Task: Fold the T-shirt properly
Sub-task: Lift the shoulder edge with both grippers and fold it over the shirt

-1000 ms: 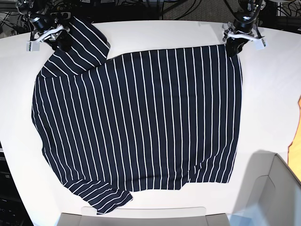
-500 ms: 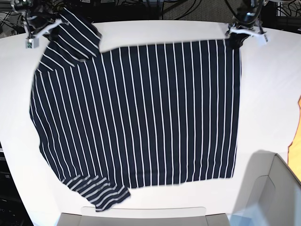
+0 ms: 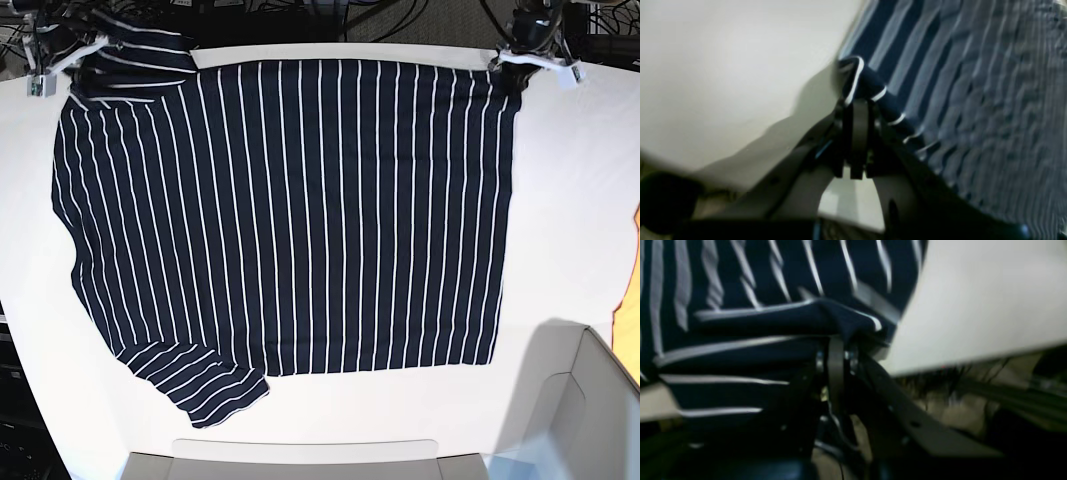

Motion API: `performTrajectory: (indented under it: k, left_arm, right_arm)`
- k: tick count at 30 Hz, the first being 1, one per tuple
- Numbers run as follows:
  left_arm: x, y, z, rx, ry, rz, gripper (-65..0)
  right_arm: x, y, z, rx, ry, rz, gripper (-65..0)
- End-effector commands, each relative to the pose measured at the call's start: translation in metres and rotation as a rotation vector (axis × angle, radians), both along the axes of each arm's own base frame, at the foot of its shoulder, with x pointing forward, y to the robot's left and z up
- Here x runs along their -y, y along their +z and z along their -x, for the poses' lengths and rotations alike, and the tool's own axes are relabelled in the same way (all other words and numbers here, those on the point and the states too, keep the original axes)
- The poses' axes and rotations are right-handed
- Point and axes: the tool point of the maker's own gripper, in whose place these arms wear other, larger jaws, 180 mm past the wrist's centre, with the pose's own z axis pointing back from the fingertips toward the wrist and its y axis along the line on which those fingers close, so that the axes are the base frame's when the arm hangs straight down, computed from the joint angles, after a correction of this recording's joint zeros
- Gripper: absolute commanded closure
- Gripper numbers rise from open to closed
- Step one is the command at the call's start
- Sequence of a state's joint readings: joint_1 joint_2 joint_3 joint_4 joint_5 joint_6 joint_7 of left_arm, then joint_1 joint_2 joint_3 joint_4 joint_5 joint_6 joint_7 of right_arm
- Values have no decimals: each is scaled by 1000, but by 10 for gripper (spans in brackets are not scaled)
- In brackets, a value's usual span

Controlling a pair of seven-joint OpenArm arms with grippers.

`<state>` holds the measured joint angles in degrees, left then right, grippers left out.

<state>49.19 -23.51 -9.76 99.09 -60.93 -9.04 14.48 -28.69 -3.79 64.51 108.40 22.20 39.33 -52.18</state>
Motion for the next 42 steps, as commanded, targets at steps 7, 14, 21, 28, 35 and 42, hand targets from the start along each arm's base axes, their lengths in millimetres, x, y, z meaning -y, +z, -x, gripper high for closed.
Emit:
performTrajectory:
  k: [7, 14, 21, 28, 35, 42]
  left_arm:
    - [-2, 12, -15, -6, 25, -24, 0]
    - [1, 23, -47, 10, 39, -16, 0]
    - [3, 31, -80, 10, 64, 8, 0]
    - [-12, 50, -106, 39, 123, 8, 0]
    - [-5, 69, -144, 70, 93, 78, 0]
    - [-10, 61, -164, 37, 144, 123, 0]
  right_arm:
    - [16, 24, -35, 40, 7, 154, 0]
    - [26, 34, -60, 60, -15, 215, 0]
    - [10, 34, -88, 47, 65, 252, 0]
    - [6, 45, -118, 63, 90, 305, 0]
    - [-5, 54, -150, 66, 131, 361, 0]
    - [-14, 45, -176, 35, 170, 364, 0]
